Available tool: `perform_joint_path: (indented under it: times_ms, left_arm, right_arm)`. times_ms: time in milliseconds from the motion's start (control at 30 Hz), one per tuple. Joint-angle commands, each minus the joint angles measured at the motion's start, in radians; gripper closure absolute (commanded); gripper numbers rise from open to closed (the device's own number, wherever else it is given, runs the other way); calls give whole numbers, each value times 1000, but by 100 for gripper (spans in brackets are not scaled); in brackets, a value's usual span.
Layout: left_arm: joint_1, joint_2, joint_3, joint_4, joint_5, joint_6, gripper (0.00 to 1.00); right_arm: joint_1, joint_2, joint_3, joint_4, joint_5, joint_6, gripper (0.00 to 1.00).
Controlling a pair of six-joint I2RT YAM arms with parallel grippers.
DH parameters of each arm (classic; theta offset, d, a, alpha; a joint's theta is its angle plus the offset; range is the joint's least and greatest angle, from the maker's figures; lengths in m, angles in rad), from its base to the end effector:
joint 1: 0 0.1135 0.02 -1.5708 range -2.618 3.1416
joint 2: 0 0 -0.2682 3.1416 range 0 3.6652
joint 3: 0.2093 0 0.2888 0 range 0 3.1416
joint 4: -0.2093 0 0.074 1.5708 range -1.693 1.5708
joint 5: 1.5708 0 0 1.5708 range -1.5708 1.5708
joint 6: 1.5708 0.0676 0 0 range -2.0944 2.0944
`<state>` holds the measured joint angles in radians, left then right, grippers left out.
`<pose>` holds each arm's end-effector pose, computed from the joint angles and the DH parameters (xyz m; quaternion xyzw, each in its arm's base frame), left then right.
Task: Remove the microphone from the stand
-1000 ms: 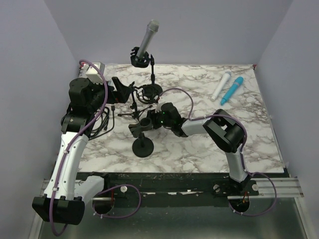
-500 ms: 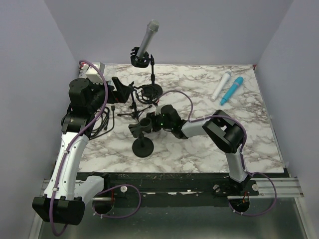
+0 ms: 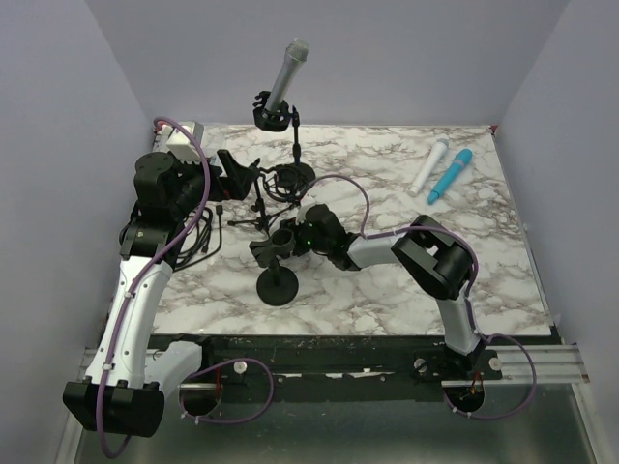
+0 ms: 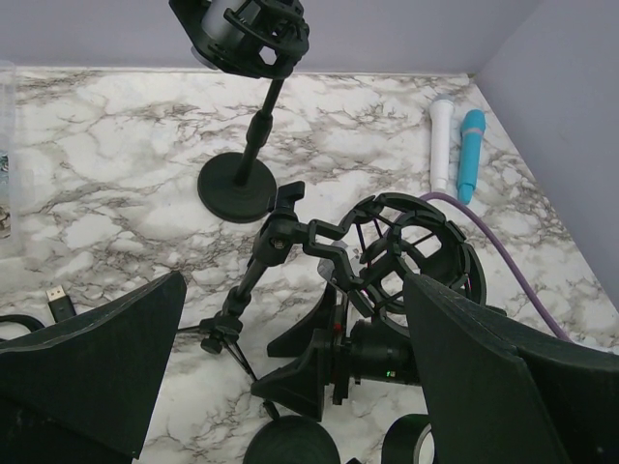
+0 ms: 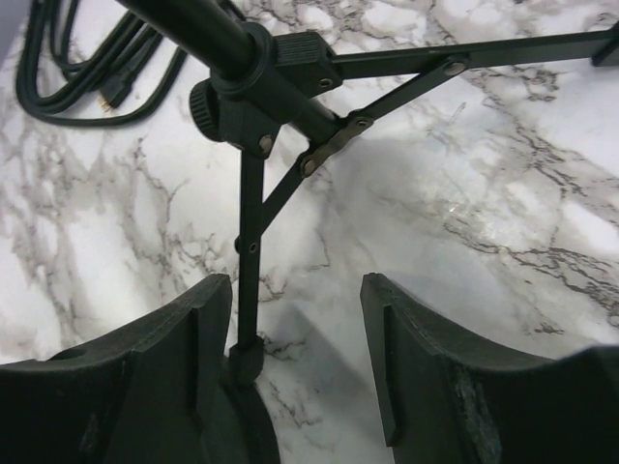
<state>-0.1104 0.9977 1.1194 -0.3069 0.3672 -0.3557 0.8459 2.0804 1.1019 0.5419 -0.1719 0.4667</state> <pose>0.2781 -0.0552 0.4075 0.0232 0.7651 -0.2817 0.5785 0.3134 0.3713 0.0873 -0.2037 0.8166 0.3839 0.3798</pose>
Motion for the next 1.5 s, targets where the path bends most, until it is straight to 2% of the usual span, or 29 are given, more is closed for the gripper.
perform_joint_path:
  times_ms: [0,200,700,800,867,1067,1333,1467]
  left_arm:
    - [5,-14,-10,30,6,-5,1]
    - [5,-17,-9,30,7,-6,1]
    - [6,-21,-20,41,6,-9,2]
    - [6,-21,-20,42,7,-11,1]
    - [6,-19,-23,45,7,-12,1]
    - [4,-16,-21,45,13,-15,2]
    - [5,-8,-26,48,16,-18,1]
    - [1,9,-26,54,36,-30,1]
  right_arm:
    - [11,3,-2,-154,223,-94,38]
    - [10,-34,-34,-189,325,-122,42]
    - [-54,-127,-131,-200,450,-150,40]
    - [-74,-139,-150,-200,473,-159,36]
    - [-93,-150,-162,-200,486,-156,30]
    - [-176,-191,-200,-203,477,-103,29]
    - [-200,-224,-174,-265,455,-63,29]
    - [-200,-305,-165,-305,354,3,24]
